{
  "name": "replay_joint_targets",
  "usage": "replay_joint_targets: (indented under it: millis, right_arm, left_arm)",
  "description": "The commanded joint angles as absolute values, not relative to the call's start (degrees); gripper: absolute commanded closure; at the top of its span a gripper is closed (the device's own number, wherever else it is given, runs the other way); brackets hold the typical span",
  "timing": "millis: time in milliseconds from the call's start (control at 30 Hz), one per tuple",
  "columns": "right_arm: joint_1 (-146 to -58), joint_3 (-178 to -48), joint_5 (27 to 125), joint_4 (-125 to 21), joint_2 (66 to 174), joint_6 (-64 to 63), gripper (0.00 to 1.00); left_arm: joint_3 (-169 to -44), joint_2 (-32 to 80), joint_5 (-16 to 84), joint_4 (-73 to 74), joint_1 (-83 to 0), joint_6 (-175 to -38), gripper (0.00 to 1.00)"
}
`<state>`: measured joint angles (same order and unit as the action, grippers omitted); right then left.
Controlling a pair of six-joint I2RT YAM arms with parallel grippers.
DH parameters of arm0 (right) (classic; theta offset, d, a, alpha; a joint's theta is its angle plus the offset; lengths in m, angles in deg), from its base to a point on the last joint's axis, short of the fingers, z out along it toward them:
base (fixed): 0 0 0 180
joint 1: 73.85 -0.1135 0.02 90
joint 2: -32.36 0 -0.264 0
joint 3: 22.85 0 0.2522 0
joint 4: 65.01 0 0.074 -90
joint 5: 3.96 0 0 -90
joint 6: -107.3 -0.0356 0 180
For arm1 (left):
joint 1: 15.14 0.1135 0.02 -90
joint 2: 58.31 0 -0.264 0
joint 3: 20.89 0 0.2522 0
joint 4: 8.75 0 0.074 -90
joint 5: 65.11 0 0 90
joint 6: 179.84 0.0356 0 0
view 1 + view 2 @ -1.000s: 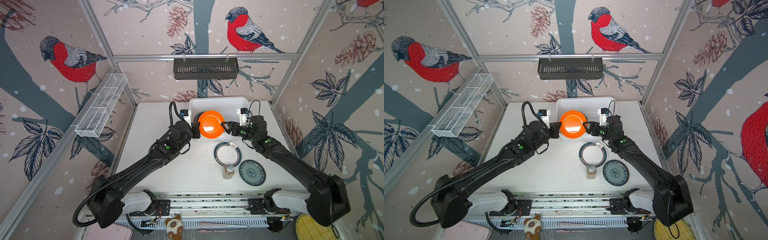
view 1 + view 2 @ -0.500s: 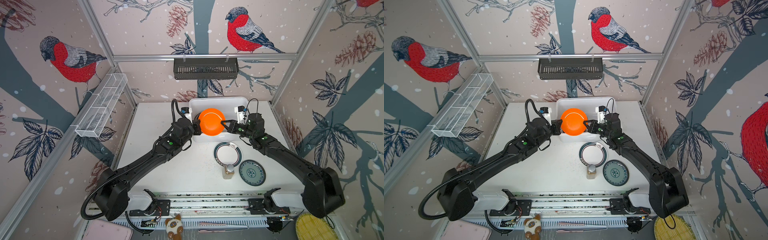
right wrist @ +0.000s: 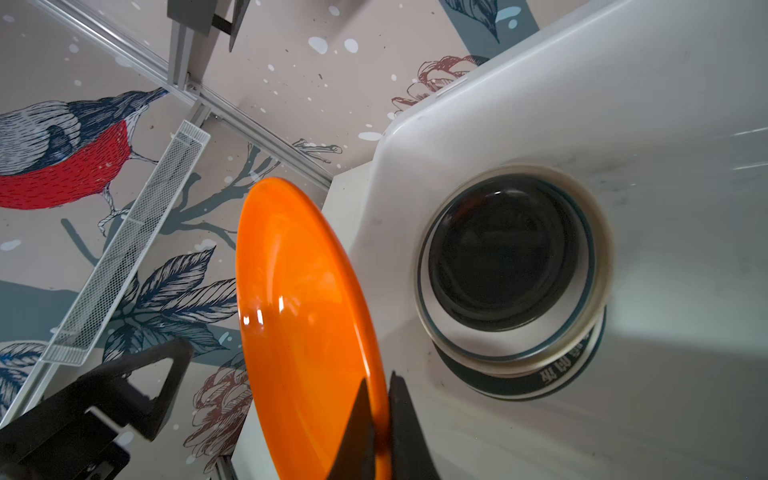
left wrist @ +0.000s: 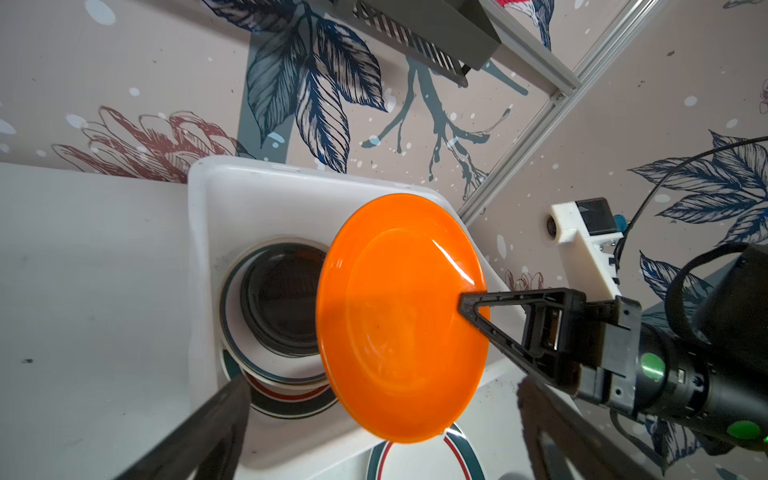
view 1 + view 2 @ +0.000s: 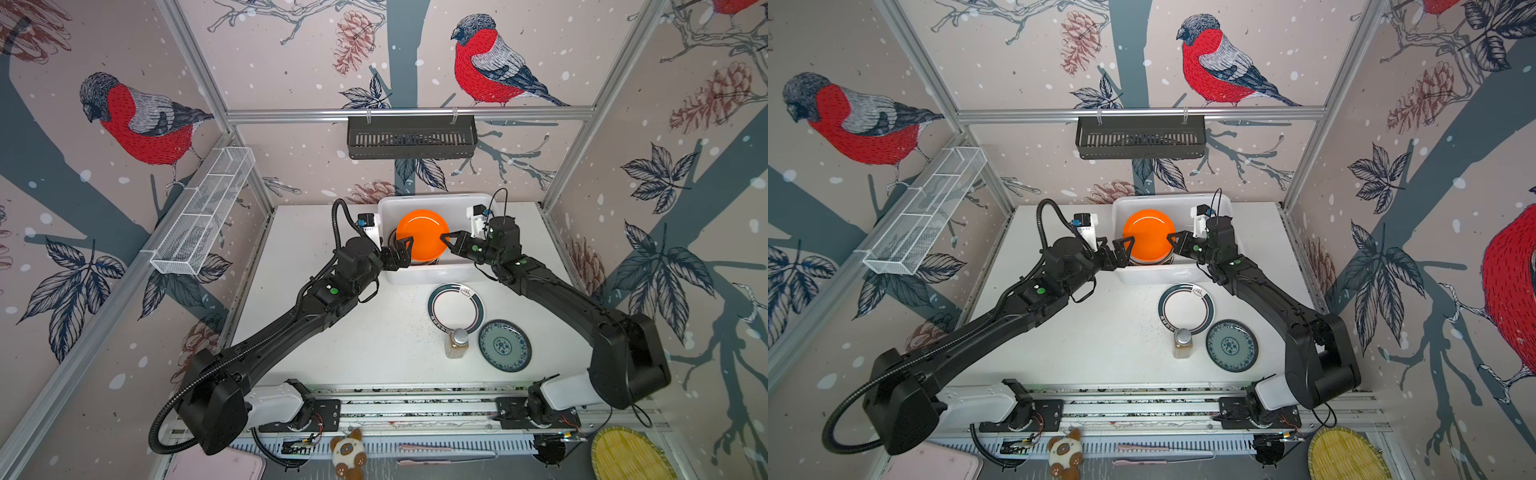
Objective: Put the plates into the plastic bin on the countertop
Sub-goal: 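Lower the orange plate flat onto the bin stack with the right gripper and release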
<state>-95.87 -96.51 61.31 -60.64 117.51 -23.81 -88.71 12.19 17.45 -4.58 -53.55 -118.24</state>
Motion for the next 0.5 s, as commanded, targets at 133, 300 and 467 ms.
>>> replay_joint_targets:
  millis: [133, 300, 467]
  right_arm:
    - [-95.6, -107.3, 69.4, -53.2, 127.8, -16.6, 1.0]
    - [-96.1, -113.6, 69.4, -49.0, 136.0, -14.8, 1.0]
    - [-96.8, -117.4, 69.7, -46.7, 141.0, -13.8, 1.0]
  left_arm:
    - [-84.4, 6.8, 10.2, -8.5, -53.3, -115.6, 0.02]
    - [-83.7, 5.7, 8.8, -7.5, -53.1, -115.2, 0.02]
    - [-82.7, 5.1, 9.1, -7.9, -53.1, -115.6, 0.02]
